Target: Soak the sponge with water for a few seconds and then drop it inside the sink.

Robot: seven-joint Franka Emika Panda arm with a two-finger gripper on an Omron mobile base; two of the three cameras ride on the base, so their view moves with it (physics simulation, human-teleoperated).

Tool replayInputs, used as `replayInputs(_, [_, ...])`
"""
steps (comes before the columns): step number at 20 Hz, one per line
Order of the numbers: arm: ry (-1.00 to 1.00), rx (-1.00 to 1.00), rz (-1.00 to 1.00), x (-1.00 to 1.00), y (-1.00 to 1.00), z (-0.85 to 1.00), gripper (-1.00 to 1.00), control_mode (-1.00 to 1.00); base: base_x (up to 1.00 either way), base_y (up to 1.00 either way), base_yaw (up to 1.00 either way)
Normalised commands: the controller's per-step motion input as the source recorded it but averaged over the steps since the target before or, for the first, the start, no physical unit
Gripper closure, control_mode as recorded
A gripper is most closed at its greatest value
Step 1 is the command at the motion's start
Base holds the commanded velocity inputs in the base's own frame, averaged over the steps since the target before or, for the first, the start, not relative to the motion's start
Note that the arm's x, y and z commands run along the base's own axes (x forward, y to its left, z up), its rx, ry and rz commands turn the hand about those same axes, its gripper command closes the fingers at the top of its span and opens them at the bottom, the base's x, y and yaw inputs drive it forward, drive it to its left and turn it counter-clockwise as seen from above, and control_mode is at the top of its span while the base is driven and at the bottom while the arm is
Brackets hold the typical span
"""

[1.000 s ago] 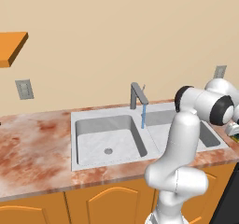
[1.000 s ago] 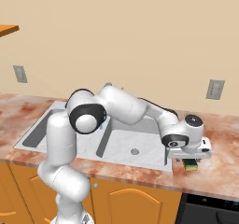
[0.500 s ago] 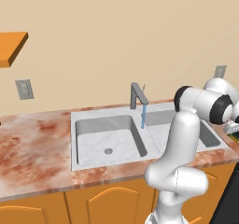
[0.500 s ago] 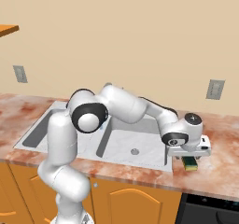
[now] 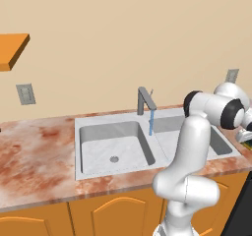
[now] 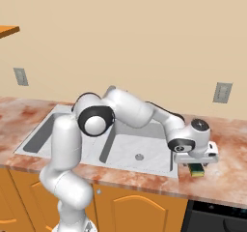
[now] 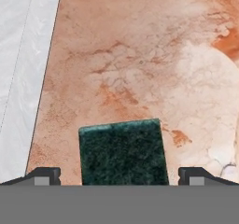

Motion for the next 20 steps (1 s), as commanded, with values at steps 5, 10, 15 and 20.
replayInputs(5, [0.00, 0.00, 0.01, 0.03, -0.10, -0.14, -1.00, -1.00, 0.00, 0.00, 0.00])
replayInputs(10, [0.00, 0.00, 0.01, 0.00, -0.06, -0.23, -1.00, -1.00, 0.00, 0.00, 0.00])
replayInputs(15, [0.00, 0.00, 0.01, 0.00, -0.01, -0.17, -1.00, -1.00, 0.00, 0.00, 0.00])
replayInputs(20, [0.00, 0.00, 0.00, 0.00, 0.00, 0.00, -1.00, -1.00, 0.00, 0.00, 0.00])
